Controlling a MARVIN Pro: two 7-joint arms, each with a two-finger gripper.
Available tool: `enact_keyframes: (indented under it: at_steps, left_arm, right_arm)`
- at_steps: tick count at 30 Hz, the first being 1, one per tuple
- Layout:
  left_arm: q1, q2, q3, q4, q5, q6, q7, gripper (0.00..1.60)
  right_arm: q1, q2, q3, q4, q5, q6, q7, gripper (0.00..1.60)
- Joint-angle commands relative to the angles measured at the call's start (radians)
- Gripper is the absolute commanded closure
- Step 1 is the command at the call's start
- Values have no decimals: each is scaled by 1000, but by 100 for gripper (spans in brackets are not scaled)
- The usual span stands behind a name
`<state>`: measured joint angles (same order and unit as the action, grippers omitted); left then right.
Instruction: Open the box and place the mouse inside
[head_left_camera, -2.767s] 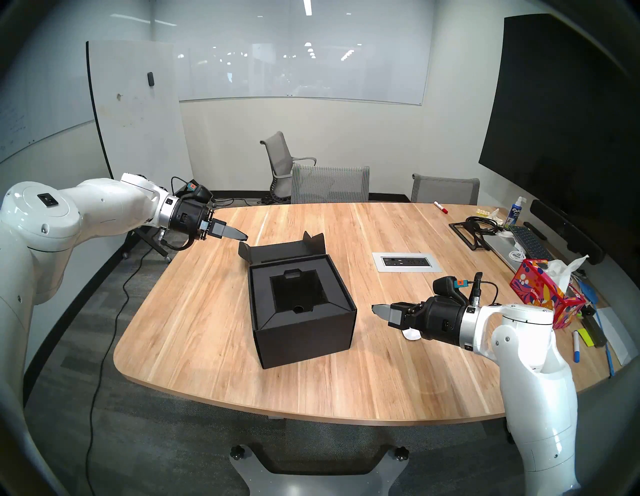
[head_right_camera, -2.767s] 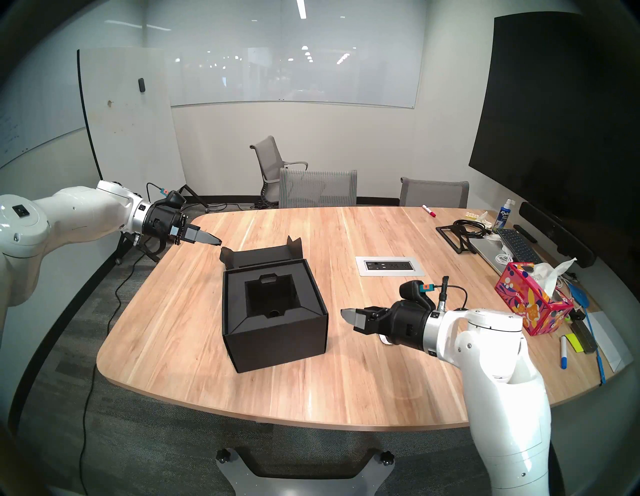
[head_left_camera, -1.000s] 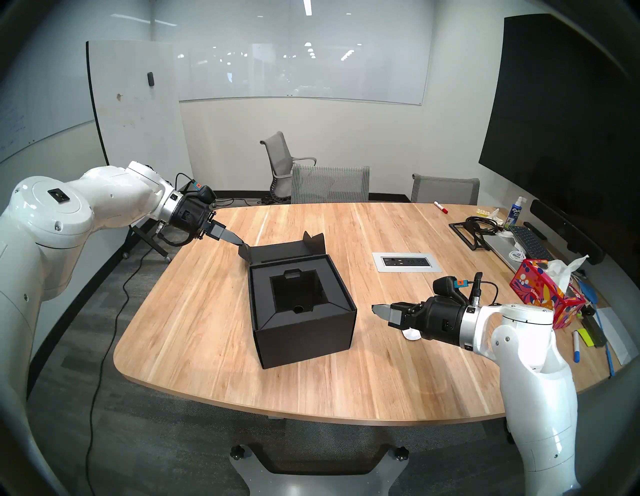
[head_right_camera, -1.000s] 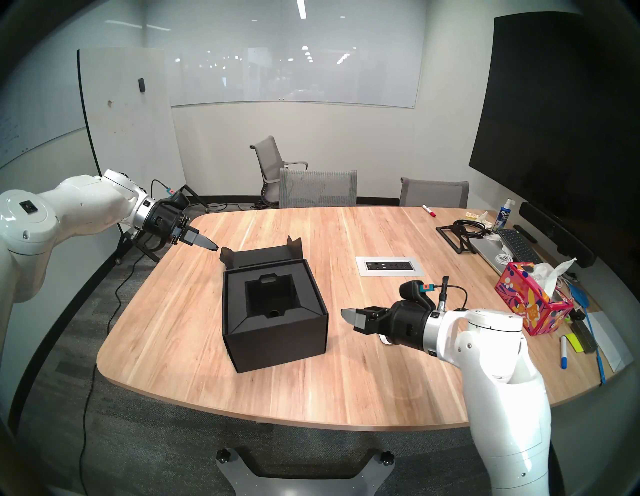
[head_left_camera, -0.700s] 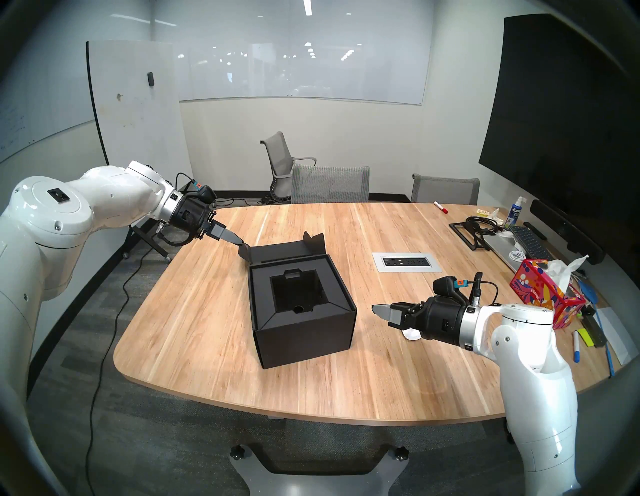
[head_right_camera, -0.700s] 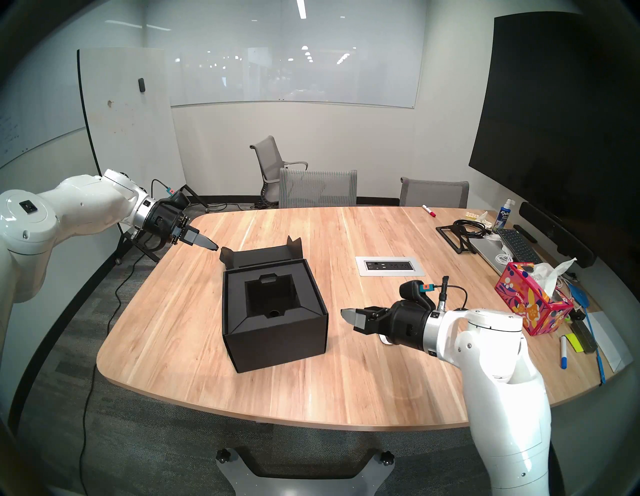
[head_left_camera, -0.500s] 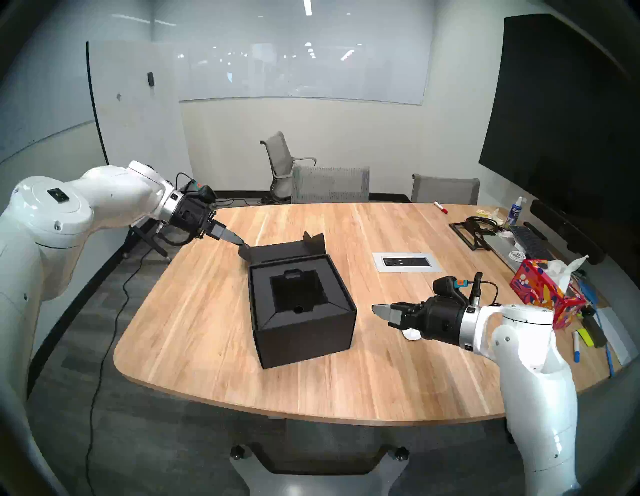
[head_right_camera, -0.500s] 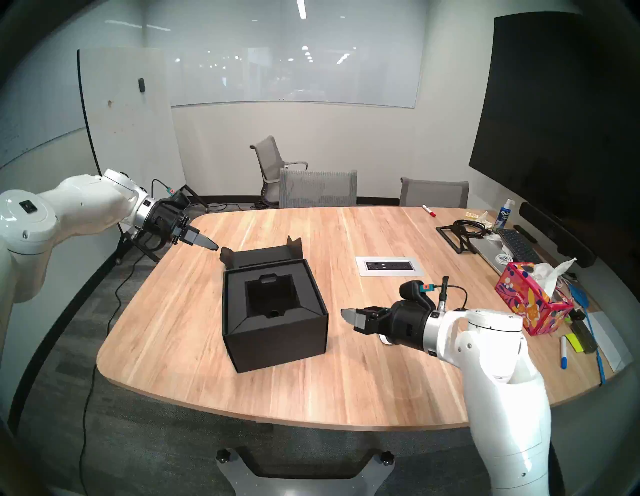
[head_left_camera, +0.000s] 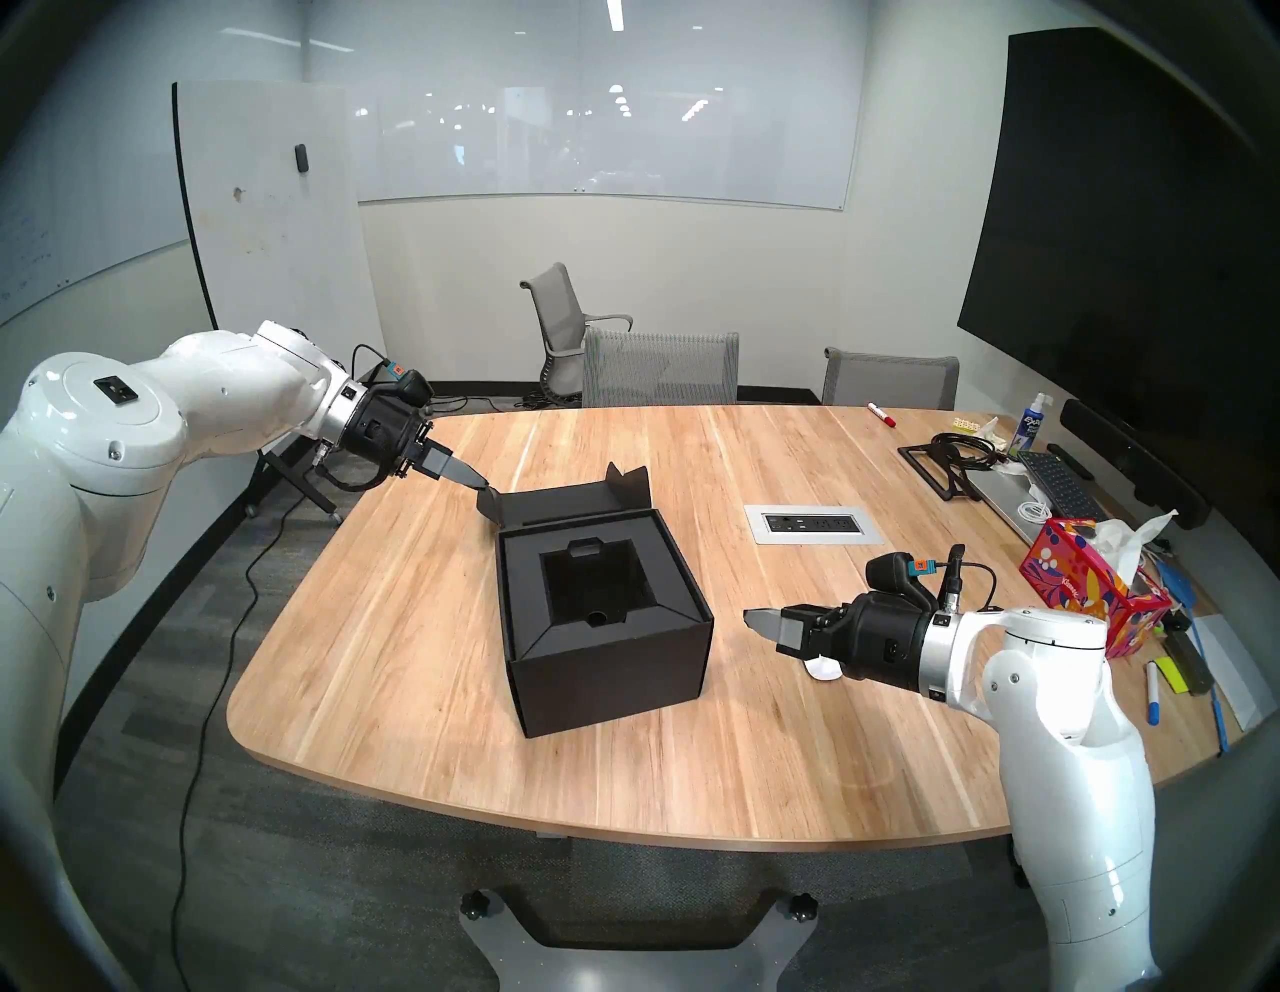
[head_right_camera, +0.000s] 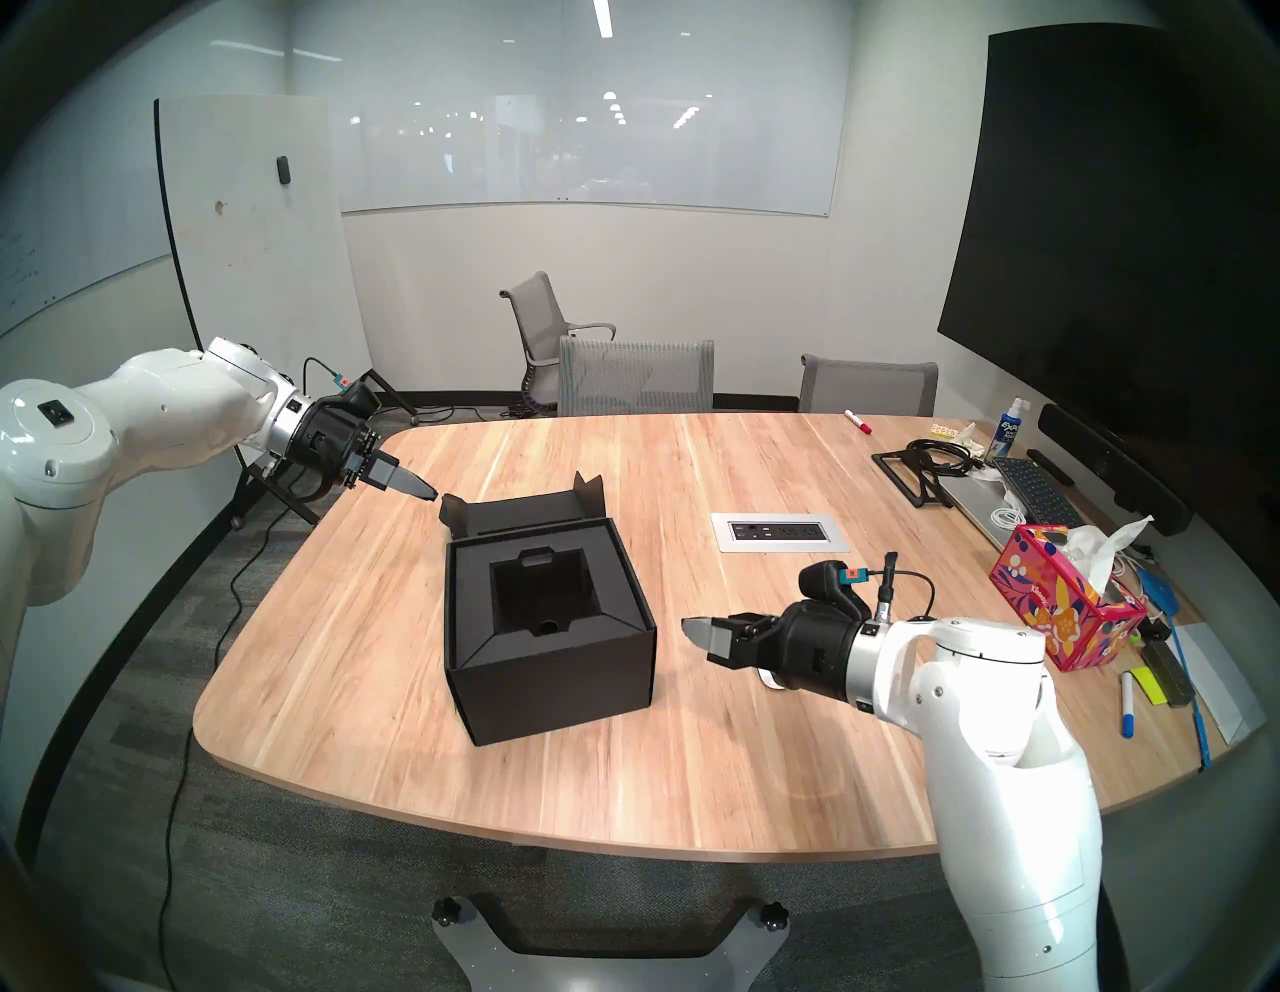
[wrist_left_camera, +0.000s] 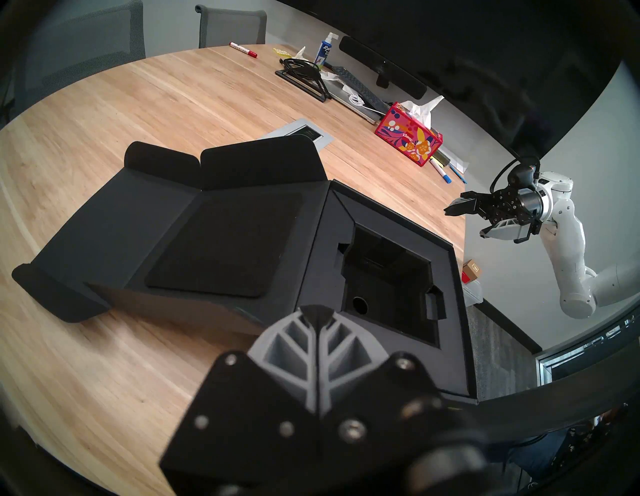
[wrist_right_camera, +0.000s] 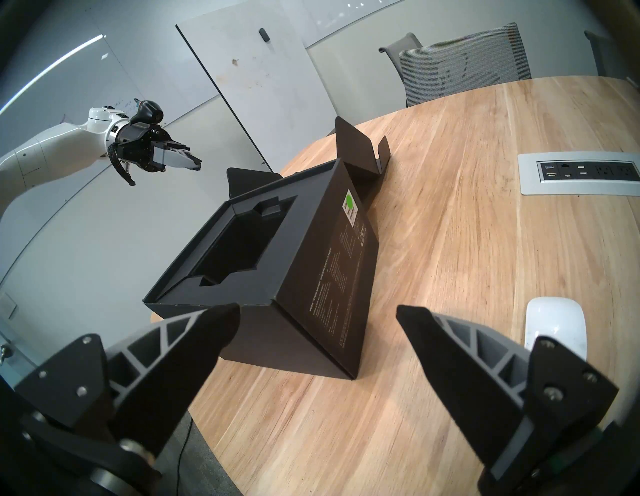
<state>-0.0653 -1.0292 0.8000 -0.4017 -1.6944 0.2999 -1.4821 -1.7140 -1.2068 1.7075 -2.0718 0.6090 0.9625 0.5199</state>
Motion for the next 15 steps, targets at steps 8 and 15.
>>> enact_keyframes:
  at_steps: [8,15]
  left_arm:
    - [-19,4,-15,6,2,-1,-1,160]
    - [-18,5,-18,6,5,0,-1,160]
  right_arm:
    - [8,2,-2,-20,3,-3,-2,0]
    - [8,2,-2,-20,3,-3,-2,0]
